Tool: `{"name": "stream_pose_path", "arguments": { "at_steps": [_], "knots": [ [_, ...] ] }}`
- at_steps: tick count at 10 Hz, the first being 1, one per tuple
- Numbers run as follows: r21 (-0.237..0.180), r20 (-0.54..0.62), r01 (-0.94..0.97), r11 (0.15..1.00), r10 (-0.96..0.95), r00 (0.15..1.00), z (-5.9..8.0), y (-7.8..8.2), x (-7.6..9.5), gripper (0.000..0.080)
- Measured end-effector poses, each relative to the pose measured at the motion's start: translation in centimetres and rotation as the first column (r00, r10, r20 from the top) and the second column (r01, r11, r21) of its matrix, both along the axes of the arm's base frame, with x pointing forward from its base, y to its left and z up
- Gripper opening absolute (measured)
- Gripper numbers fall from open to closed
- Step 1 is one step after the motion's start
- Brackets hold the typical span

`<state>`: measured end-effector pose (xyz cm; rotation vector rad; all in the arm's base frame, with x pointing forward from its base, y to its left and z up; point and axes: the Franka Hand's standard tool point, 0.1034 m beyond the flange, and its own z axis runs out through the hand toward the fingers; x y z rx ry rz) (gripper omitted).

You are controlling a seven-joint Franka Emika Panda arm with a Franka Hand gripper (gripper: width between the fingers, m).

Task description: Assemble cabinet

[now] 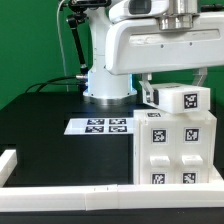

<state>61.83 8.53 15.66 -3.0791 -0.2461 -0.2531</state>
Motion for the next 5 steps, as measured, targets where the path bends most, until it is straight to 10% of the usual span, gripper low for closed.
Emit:
{"name": "stream_pose_path", "arguments": {
  "at_steps": [5],
  "knots": [
    [0.093,-0.031,0.519,0.85,-0.518,0.855,0.13,0.34,-0.02,0.0543]
  ]
}}
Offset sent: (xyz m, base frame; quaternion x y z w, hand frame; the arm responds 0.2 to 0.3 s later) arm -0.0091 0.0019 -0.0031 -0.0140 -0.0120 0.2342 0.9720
